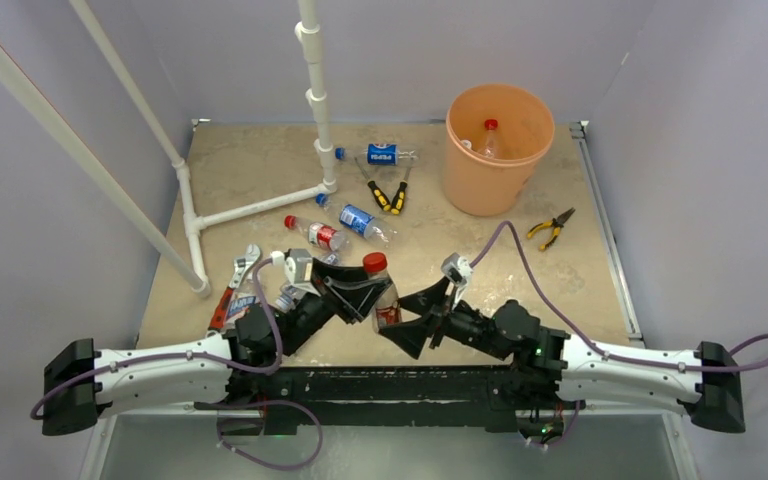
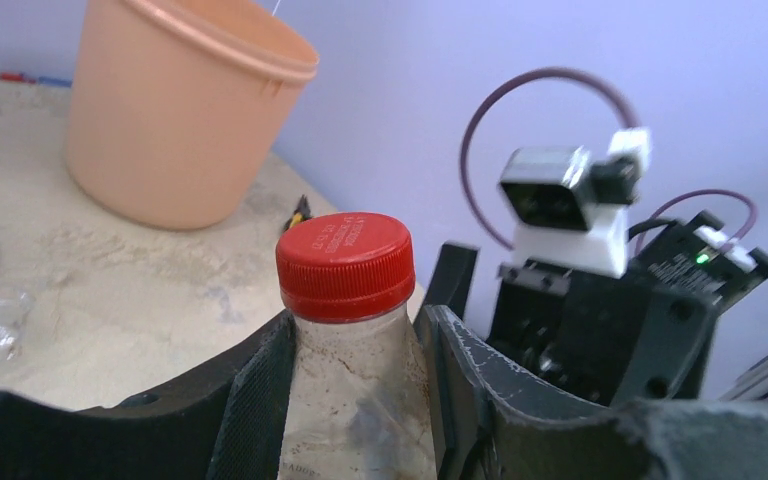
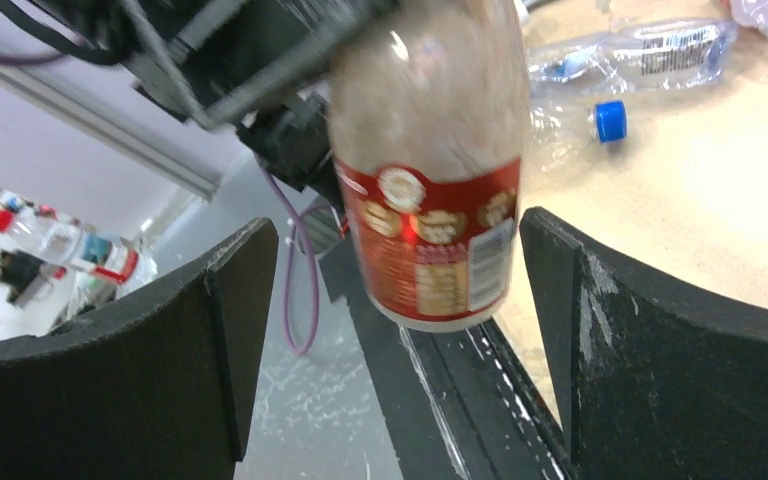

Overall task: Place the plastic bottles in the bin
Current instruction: Pick up the plastic bottle from the corner of the board, then place the plastic bottle in the trash bin.

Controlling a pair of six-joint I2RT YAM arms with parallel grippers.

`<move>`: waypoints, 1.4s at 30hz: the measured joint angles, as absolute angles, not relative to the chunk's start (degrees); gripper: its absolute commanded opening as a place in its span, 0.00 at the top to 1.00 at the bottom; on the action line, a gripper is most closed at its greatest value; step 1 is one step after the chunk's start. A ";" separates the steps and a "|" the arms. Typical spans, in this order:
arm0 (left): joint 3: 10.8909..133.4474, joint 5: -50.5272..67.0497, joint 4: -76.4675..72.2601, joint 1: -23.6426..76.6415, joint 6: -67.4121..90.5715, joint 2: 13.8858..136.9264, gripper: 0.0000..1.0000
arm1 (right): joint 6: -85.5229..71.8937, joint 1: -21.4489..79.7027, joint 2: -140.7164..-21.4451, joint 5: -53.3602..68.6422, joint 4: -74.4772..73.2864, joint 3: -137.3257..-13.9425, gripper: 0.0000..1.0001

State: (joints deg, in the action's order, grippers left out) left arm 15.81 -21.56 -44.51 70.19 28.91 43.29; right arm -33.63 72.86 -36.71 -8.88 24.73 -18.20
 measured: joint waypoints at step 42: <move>26.59 -4.56 -40.34 70.19 33.34 47.97 0.56 | -27.40 72.86 -44.82 -3.64 41.87 -20.16 0.76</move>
